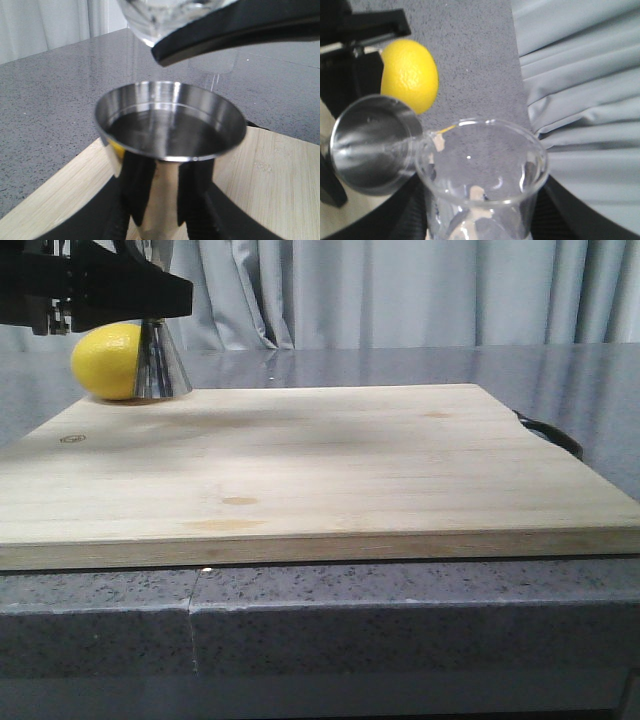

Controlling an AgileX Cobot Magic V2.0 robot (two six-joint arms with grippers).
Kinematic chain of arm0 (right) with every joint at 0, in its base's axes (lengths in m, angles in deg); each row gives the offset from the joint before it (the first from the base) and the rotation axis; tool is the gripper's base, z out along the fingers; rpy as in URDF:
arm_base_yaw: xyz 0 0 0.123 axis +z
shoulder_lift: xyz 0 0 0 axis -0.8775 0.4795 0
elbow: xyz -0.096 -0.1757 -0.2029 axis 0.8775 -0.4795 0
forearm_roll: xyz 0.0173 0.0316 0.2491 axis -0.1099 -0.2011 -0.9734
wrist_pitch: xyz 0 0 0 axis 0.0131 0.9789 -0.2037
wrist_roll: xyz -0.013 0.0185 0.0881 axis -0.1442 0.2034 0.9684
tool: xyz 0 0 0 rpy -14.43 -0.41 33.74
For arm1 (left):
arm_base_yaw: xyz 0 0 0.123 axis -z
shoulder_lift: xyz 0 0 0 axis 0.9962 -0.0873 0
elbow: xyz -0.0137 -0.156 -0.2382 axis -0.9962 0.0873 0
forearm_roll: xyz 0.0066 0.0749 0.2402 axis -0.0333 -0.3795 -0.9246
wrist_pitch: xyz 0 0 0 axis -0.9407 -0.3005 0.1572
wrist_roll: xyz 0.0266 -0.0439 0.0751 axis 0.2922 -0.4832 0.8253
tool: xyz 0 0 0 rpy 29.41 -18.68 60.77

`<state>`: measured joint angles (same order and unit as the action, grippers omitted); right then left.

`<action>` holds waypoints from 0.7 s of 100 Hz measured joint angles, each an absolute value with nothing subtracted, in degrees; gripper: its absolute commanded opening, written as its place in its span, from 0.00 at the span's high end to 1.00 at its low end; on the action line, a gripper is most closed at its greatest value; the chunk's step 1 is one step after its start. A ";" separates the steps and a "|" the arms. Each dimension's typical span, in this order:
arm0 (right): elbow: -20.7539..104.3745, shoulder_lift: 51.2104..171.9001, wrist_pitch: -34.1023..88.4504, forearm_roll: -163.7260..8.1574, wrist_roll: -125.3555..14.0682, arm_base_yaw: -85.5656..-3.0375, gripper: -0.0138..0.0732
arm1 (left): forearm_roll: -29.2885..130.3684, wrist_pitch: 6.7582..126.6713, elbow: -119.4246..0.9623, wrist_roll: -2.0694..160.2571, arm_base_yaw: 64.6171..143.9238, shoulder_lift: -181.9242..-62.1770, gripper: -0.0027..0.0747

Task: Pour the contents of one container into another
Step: 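Tilt the beaker with the right gripper, pouring liquid into the held jigger, then turn the beaker upright and lower it onto the board with the right gripper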

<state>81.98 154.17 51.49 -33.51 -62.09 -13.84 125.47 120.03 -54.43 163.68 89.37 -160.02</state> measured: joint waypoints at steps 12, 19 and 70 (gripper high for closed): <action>81.98 153.76 51.76 -33.77 -52.63 -13.96 0.51 | 125.47 120.03 -54.43 163.68 89.37 -160.02 0.70; 81.98 152.33 51.76 -34.04 -44.97 -14.87 0.51 | 125.47 120.03 -54.43 163.68 89.37 -160.02 0.70; 52.23 128.08 38.34 -34.50 -14.40 -30.21 0.51 | 125.47 120.03 -54.43 163.68 89.37 -160.02 0.70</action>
